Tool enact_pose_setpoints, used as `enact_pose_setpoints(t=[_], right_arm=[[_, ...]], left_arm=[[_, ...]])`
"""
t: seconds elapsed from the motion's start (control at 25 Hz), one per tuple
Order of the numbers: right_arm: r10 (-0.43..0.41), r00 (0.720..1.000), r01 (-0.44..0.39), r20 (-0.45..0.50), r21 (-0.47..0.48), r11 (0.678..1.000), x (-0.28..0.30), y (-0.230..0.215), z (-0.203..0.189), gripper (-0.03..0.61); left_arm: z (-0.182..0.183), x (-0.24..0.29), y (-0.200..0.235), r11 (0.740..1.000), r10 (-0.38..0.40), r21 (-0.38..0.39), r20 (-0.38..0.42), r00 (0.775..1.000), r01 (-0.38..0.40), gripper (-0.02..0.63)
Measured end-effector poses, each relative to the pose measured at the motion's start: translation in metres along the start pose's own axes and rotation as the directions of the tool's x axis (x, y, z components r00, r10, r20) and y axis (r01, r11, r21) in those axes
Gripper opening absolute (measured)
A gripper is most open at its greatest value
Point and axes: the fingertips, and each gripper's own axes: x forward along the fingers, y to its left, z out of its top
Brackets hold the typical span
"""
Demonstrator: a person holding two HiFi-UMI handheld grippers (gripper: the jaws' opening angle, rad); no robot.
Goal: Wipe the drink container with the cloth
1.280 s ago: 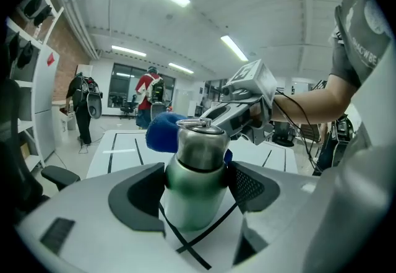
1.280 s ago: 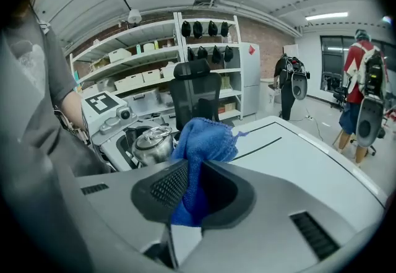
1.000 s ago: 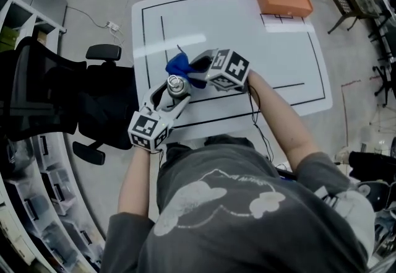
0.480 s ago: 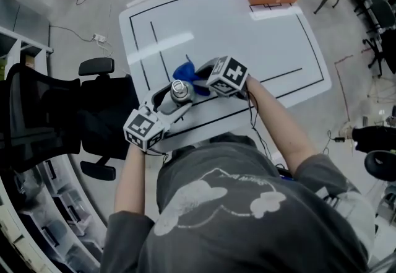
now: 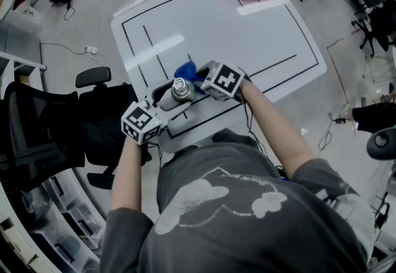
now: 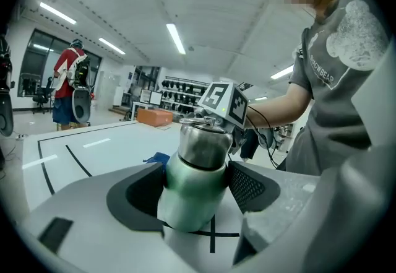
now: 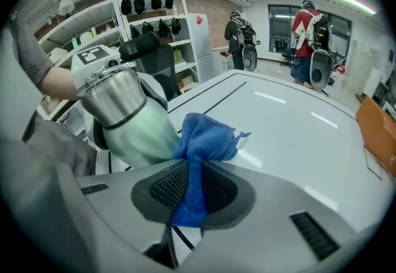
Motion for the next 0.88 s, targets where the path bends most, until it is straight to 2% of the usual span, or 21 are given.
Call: enact_pose_setpoints(t=[0.28,0.48,0.56,0.64,0.76,0.88], right_arm=[[-0.043,0.998,0.040,0.045,0.069,0.997,-0.003,0.001,-0.005,0.064],[-0.035,0.997,0.029,0.068,0.085,0.996,-0.009,0.003,-0.008,0.066],[-0.032,0.996,0.024,0.084,0.097,0.995,-0.013,0.002,-0.009,0.066],[-0.033,0.994,0.022,0.106,0.107,0.994,-0.018,0.000,-0.010,0.066],[-0.031,0.991,0.019,0.128,0.096,0.995,-0.026,-0.002,-0.011,0.066],[-0.021,0.991,0.011,0.134,0.074,0.997,-0.032,-0.004,-0.014,0.067]], left_arm=[[-0.002,-0.004,0.000,0.997,0.071,-0.042,0.031,0.997,-0.070,0.321],[0.000,-0.008,-0.001,0.978,0.207,-0.034,0.011,0.978,-0.207,0.321],[0.000,-0.011,-0.002,0.956,0.289,-0.047,0.015,0.957,-0.288,0.321],[-0.001,-0.014,-0.001,0.925,0.372,-0.097,0.028,0.928,-0.368,0.321],[-0.005,-0.018,-0.001,0.864,0.477,-0.203,0.039,0.878,-0.460,0.321],[-0.003,-0.021,-0.003,0.797,0.572,-0.271,0.054,0.818,-0.539,0.321]])
